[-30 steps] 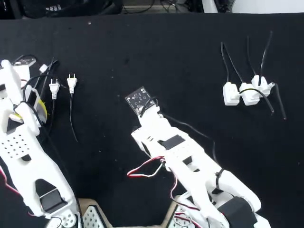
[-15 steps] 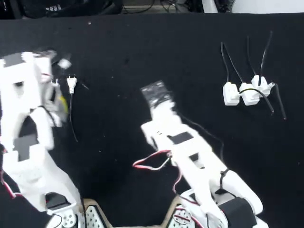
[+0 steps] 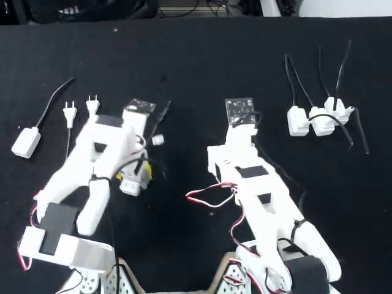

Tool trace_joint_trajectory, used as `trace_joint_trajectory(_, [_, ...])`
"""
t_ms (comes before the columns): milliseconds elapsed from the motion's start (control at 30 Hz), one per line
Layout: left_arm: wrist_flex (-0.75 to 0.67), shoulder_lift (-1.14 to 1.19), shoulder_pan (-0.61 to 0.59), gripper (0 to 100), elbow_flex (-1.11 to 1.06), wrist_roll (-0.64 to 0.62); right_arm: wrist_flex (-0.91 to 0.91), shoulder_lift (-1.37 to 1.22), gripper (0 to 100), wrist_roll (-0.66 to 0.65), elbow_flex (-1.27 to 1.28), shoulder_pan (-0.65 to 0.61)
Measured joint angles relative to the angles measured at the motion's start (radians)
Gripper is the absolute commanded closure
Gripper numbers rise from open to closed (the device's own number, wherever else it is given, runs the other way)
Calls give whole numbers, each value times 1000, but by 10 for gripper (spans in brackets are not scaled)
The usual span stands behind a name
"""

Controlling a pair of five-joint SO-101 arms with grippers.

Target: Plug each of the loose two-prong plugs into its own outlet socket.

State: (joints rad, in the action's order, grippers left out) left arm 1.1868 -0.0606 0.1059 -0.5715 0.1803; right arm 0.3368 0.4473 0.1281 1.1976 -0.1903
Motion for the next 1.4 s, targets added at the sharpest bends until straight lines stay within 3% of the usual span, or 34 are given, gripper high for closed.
trace_joint_trajectory(100, [-9, -5, 3, 795, -11, 0, 0, 0, 790, 0, 0, 0])
trace_joint_trajectory(333, [196, -31, -112, 795, 193, 12, 0, 0, 790, 0, 0, 0])
trace_joint_trajectory(500, [155, -9, -272, 798, 242, 124, 0, 0, 790, 0, 0, 0])
trace_joint_trajectory(667, [94, 83, -304, 798, 130, 186, 0, 9, 790, 5, 0, 8])
trace_joint_trajectory(1000, [144, 23, -69, 798, 77, 120, 0, 60, 790, 6, 0, 31])
trace_joint_trajectory(1167, [75, 9, 98, 798, -46, 106, 0, 60, 790, 6, 0, 31])
trace_joint_trajectory(1400, [40, 5, 81, 798, -91, 103, 0, 60, 790, 6, 0, 31])
